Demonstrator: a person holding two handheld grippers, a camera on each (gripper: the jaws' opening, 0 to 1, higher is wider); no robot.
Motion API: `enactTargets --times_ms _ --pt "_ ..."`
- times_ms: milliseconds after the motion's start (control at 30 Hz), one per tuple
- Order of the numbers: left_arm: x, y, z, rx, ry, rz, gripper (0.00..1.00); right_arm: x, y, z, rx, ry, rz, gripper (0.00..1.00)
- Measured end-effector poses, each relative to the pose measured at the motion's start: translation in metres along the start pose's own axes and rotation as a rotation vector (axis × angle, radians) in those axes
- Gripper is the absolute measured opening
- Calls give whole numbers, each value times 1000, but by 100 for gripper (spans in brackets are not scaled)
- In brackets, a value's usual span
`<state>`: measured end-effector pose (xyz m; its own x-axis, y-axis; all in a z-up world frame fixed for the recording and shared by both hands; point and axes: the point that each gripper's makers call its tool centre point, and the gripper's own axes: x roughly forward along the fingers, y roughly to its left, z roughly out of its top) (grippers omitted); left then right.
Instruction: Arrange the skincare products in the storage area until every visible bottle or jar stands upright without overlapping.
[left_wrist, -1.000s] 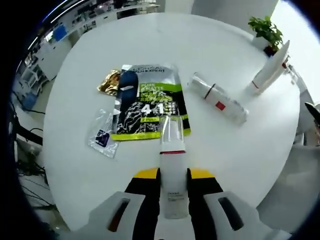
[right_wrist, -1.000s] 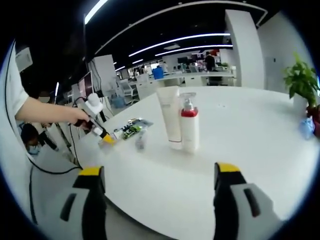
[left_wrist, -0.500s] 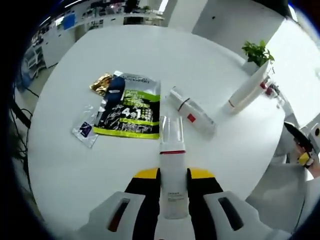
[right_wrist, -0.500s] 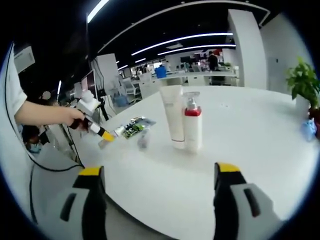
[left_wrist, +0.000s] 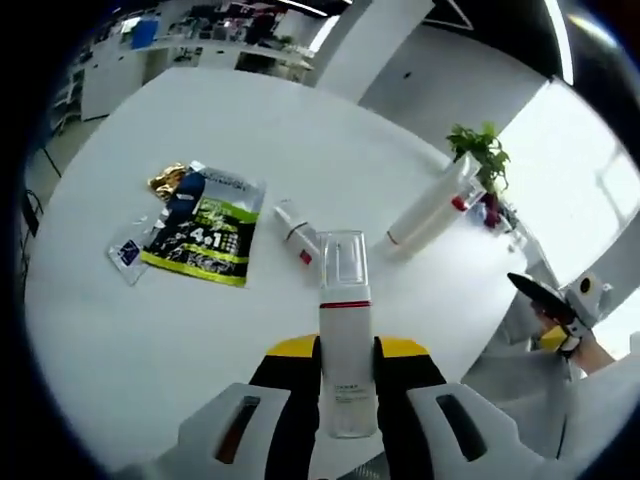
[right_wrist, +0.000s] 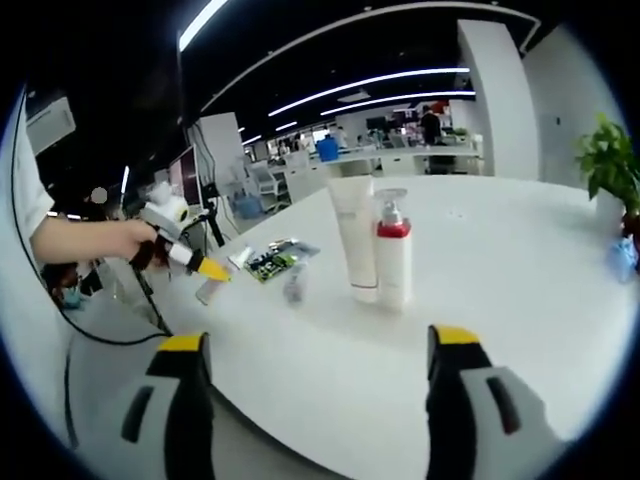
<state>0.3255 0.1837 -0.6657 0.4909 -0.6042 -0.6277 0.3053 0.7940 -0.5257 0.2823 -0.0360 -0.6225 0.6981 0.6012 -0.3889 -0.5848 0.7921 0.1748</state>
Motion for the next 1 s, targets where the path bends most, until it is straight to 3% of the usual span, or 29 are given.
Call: enactTargets --times_ms 300,633,900,1000 --pt "-6 -30 0 14 -40 -87 17 0 7 2 4 -9 29 88" --pt "-10 -77 -9 101 -84 -252 17 0 13 3 -1 -11 57 88" --pt "-16 -112 -19 117 -124 -395 17 -1 27 8 27 -37 141 86" --pt "-19 -124 -21 97 -145 -448 17 -3 38 13 74 -53 213 85"
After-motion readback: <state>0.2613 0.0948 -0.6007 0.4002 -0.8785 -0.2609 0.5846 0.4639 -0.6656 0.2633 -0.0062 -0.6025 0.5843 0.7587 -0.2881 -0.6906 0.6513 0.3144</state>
